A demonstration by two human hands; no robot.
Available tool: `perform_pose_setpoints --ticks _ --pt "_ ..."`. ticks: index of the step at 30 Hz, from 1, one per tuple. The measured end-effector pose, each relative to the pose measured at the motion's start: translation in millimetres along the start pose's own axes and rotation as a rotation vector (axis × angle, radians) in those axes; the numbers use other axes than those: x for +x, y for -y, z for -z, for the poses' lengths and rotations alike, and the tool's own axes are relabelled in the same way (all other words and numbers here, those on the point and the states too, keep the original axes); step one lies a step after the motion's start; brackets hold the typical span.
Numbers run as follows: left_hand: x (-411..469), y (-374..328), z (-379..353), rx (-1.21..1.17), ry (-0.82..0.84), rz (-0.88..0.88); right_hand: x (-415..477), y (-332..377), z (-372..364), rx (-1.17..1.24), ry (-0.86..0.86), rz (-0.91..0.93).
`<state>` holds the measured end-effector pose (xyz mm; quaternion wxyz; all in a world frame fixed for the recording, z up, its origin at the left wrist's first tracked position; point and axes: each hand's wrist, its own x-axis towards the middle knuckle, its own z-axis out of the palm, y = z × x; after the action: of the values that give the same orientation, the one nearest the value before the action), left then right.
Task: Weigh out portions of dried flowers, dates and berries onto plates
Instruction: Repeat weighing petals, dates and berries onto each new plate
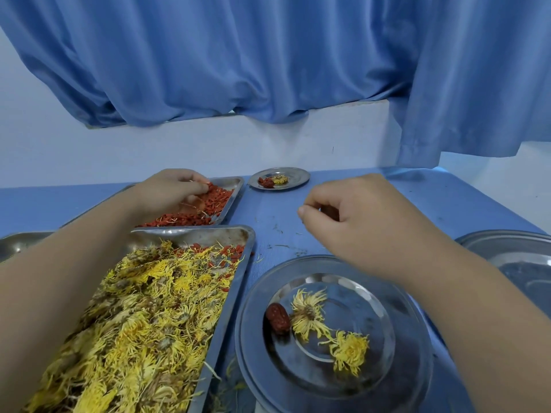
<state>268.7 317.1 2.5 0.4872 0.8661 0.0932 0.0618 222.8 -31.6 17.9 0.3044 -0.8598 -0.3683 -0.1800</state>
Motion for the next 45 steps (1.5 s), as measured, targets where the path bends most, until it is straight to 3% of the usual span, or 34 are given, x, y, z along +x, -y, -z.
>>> perform_pose_setpoints --ticks 4,7,11,16,19,24,34,40,45 --pt "-31.9 -38.1 -29.9 -0.220 0.160 -0.079 0.2 1.5 14.6 0.055 -0.058 -0.006" --pt "-60.7 -66.3 -59.6 -0.248 0.298 -0.123 -0.4 1.6 26.3 0.107 -0.092 -0.012" --pt "-96.1 -95.8 -101.9 -0.116 0.498 -0.195 -1.6 0.8 39.7 0.124 -0.145 -0.032" --pt "-120.4 -117.6 -154.0 0.279 0.554 -0.297 -2.8 2.1 49.4 0.111 -0.145 -0.032" --pt "-128.5 -121.2 -173.7 0.464 0.549 -0.308 -4.7 3.5 54.7 0.127 -0.138 -0.011" --pt "-137.1 -122.5 -181.1 0.543 0.517 -0.305 -9.4 5.7 69.0 0.132 -0.164 -0.001" --pt "-146.7 -111.4 -177.4 0.471 0.348 -0.314 -33.5 12.7 86.7 0.030 -0.235 -0.029" --pt "-152.8 -110.2 -179.3 0.493 0.194 -0.360 -74.9 1.3 64.6 -0.074 -0.176 -0.078" --pt "-163.4 -104.8 -178.2 0.271 0.112 -0.285 -128.0 -17.7 28.3 0.016 -0.182 -0.198"
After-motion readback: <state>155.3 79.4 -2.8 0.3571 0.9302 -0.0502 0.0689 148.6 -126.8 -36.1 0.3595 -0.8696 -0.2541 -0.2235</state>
